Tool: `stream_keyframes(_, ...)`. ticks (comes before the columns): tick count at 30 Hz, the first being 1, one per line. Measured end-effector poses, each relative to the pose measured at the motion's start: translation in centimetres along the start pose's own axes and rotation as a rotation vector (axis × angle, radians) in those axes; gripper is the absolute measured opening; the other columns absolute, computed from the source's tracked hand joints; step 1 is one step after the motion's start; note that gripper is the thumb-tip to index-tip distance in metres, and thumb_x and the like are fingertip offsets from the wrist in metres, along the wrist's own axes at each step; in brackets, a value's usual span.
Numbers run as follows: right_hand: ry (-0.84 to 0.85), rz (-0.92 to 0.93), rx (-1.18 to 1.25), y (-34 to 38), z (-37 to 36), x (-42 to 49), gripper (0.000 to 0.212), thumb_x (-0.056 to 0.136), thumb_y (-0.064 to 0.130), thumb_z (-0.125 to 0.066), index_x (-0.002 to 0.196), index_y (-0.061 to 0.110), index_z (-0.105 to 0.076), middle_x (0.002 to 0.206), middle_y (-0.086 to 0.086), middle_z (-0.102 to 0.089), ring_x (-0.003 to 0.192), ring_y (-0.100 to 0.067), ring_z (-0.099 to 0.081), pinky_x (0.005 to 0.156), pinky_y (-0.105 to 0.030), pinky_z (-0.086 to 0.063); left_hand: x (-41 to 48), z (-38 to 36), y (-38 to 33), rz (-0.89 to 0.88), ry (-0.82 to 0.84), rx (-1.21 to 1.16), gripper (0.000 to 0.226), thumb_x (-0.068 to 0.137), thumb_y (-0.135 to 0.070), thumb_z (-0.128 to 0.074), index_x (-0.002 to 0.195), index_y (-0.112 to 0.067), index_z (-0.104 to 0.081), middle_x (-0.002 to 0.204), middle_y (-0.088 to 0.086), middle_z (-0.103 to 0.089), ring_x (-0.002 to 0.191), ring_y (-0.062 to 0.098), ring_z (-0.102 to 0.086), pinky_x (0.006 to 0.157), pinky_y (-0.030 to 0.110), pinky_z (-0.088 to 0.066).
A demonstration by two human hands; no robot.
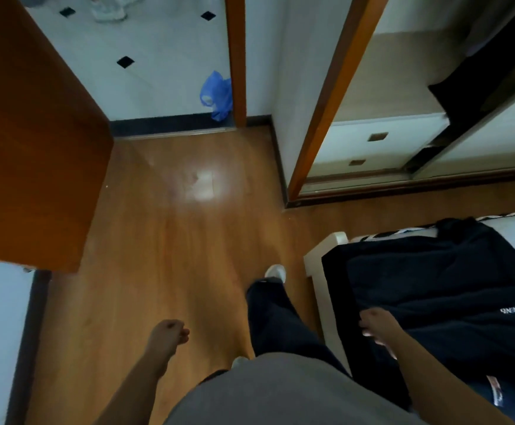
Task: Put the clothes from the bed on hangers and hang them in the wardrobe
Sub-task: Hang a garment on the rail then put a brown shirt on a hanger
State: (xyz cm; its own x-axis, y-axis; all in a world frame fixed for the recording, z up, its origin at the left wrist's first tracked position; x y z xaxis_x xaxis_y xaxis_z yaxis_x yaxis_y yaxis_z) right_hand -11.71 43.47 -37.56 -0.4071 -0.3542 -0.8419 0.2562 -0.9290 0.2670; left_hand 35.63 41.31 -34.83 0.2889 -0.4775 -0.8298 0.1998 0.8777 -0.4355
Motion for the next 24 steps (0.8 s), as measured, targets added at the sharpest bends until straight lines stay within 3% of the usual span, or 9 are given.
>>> stream_keyframes(3, -0.046, -0.099, 0.214, 0.3, 3.4, 2.1, 0.027, 0.095, 0.006, -0.038, 0.069, 0.007, -0.046, 0.063, -0.01, -0.044, 0.055, -0.02, -0.04, 0.053, -0.026, -0.022, 1.8, -3.7, -11.2, -0.132, 0.038, 0.087, 0.017, 0.094, -0.012, -0.044, 0.082, -0.007, -0.056, 0.082, 0.01, -0.059, 0.071, 0.019, -0.054, 0.058, 0.026, -0.036)
stream_keyframes(6, -0.11, -0.127, 0.365, 3.6, 7.0, 3.7, 0.015, 0.095, 0.009, -0.04, 0.087, 0.002, -0.051, 0.07, -0.011, -0.049, 0.06, -0.023, -0.044, 0.055, -0.027, -0.025, 2.5, -7.9, -21.7, -0.29, 0.141, 0.253, 0.018, 0.095, -0.017, -0.044, 0.097, -0.005, -0.057, 0.092, 0.01, -0.06, 0.079, 0.018, -0.056, 0.061, 0.022, -0.038)
stream_keyframes(8, -0.143, -0.076, 0.437, 7.4, 9.0, 4.6, 0.015, 0.096, 0.013, -0.041, 0.097, 0.003, -0.052, 0.083, -0.014, -0.056, 0.072, -0.026, -0.052, 0.062, -0.03, -0.033, 2.3, -11.3, -29.7, -0.443, 0.185, 0.372, 0.022, 0.095, -0.019, -0.043, 0.105, -0.005, -0.057, 0.096, 0.007, -0.059, 0.082, 0.016, -0.057, 0.062, 0.018, -0.039)
stream_keyframes(12, -0.215, 0.084, 0.465, 17.4, 14.2, 6.7, 0.025, 0.095, 0.019, -0.044, 0.111, 0.004, -0.056, 0.098, -0.013, -0.061, 0.086, -0.024, -0.057, 0.067, -0.032, -0.042, -1.0, -18.0, -43.6, -0.748, 0.244, 0.499, 0.01, 0.093, -0.027, -0.046, 0.097, -0.03, -0.054, 0.097, -0.007, -0.059, 0.093, 0.011, -0.058, 0.072, 0.02, -0.044)
stream_keyframes(16, -0.304, 0.227, 0.463, 25.1, 19.2, 6.2, 0.026, 0.094, 0.024, -0.046, 0.116, 0.013, -0.056, 0.111, -0.003, -0.058, 0.107, -0.022, -0.055, 0.089, -0.036, -0.044, -7.1, -23.3, -51.8, -1.028, 0.344, 0.643, 0.018, 0.093, -0.033, -0.044, 0.109, -0.031, -0.051, 0.097, -0.021, -0.055, 0.091, -0.008, -0.051, 0.072, 0.009, -0.039)
stream_keyframes(20, -0.469, 0.286, 0.601, 28.6, 26.2, 4.8, 0.018, 0.094, 0.023, -0.048, 0.108, 0.018, -0.058, 0.105, -0.003, -0.059, 0.101, -0.02, -0.054, 0.083, -0.032, -0.041, -11.4, -28.4, -58.8, -1.249, 0.523, 0.652, 0.024, 0.093, -0.03, -0.046, 0.117, -0.029, -0.049, 0.105, -0.024, -0.052, 0.097, -0.016, -0.047, 0.079, -0.001, -0.038)
stream_keyframes(24, -0.652, 0.278, 0.79, 27.6, 31.4, 3.0, 0.018, 0.094, 0.02, -0.048, 0.107, 0.016, -0.06, 0.108, -0.011, -0.065, 0.102, -0.026, -0.059, 0.09, -0.04, -0.044, -15.4, -32.8, -65.9, -1.501, 0.583, 0.628, 0.022, 0.092, -0.028, -0.047, 0.114, -0.029, -0.05, 0.102, -0.029, -0.049, 0.098, -0.016, -0.048, 0.082, -0.006, -0.034)
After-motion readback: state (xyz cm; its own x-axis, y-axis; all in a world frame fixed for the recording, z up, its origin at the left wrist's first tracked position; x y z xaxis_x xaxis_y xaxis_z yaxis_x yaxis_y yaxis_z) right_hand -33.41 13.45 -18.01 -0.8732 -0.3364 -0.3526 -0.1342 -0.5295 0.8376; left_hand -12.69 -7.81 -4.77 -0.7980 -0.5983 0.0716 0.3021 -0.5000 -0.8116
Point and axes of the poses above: each hand's wrist, its own x-axis towards the middle knuckle, its own z-axis out of the back of the hand, y = z × x, the point moved 10 cm from there along x, towards the middle knuckle
